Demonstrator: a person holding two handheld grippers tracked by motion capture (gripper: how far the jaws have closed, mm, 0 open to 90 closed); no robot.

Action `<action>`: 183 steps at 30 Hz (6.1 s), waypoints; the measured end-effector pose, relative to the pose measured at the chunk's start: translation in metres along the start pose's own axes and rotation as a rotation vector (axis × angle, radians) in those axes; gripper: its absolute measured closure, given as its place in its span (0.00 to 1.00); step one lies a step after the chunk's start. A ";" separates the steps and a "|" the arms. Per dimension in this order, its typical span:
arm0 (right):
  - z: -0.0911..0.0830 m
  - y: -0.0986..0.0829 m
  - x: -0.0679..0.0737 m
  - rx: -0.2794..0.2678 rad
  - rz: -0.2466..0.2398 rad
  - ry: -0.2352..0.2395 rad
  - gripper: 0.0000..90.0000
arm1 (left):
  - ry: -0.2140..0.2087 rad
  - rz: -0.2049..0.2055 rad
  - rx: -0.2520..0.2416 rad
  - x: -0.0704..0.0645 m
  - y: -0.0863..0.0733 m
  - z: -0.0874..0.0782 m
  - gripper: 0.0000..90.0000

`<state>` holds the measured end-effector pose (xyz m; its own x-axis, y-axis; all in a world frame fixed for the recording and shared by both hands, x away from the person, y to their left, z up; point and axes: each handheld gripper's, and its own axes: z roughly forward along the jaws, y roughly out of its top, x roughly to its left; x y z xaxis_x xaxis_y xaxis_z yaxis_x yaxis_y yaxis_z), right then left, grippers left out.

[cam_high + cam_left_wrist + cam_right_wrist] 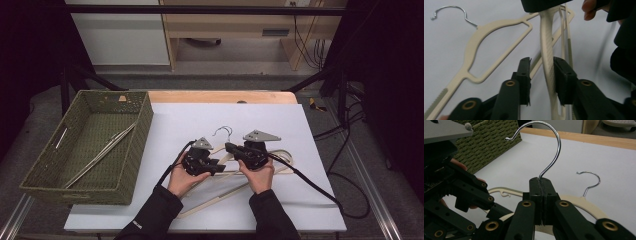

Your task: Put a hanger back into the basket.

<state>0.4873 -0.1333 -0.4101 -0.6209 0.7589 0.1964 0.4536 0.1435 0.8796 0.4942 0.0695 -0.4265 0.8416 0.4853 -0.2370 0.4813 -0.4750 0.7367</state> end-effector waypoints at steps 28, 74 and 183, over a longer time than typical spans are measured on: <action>-0.090 -0.011 0.001 -0.120 -0.113 0.034 0.30 | 0.130 0.085 -0.194 -0.027 0.003 -0.093 0.96; -0.122 -0.028 -0.027 -0.122 -0.079 -0.066 0.06 | 0.455 0.186 -0.258 0.036 0.021 -0.313 0.96; -0.119 -0.029 -0.028 -0.110 -0.056 -0.046 0.08 | 0.287 0.128 -0.246 0.017 -0.021 -0.156 0.16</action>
<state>0.4153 -0.2346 -0.3899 -0.6119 0.7805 0.1281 0.3447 0.1174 0.9313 0.4599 0.2020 -0.3473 0.7715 0.6356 0.0274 0.2750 -0.3720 0.8866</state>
